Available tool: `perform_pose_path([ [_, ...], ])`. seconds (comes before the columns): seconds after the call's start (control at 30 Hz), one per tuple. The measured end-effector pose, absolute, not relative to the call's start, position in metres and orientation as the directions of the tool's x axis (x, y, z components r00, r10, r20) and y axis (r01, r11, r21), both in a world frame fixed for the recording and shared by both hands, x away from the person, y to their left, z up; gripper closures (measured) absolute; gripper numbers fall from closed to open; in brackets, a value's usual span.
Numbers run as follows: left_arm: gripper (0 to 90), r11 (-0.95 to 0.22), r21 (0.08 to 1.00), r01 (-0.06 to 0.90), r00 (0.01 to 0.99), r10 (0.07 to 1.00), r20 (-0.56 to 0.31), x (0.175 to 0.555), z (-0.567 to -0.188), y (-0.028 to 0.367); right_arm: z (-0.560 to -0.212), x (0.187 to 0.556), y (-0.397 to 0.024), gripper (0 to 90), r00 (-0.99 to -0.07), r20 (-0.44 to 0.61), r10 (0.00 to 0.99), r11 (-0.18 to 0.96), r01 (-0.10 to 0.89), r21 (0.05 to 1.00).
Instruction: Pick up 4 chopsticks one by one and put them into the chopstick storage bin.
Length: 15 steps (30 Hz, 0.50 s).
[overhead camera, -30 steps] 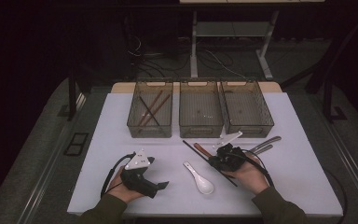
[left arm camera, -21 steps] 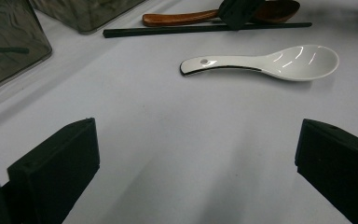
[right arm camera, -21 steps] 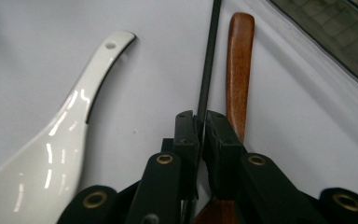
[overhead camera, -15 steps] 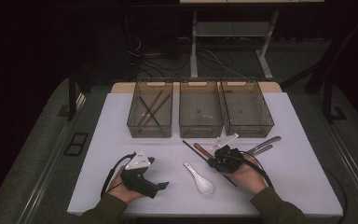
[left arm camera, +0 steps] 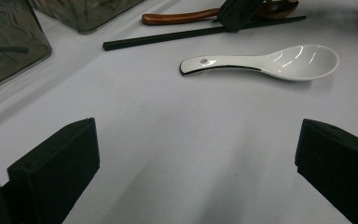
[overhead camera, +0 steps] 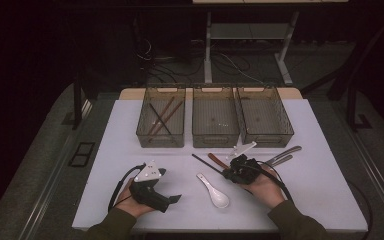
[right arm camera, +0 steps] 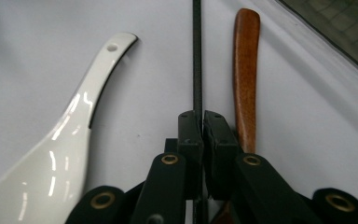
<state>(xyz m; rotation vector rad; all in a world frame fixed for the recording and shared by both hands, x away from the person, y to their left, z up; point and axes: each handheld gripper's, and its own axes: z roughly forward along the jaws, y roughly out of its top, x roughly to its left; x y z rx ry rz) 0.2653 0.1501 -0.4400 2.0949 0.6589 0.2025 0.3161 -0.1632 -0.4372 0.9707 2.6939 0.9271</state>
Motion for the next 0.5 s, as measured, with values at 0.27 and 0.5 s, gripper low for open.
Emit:
perform_pose_path([
  [0.27, 0.0, -0.449, 0.809, 0.379, 0.844, 0.526, -0.103, 0.265, -0.440, 0.150, -0.430, 0.313, -0.161, 86.4, -0.784, 0.130, 0.607, 0.569, 0.543, 0.617],
  [0.5, 0.0, -0.450, 0.809, 0.379, 0.844, 0.526, -0.103, 0.265, -0.440, 0.150, -0.421, 0.313, -0.166, 86.3, -0.782, 0.133, 0.608, 0.550, 0.537, 0.639],
])
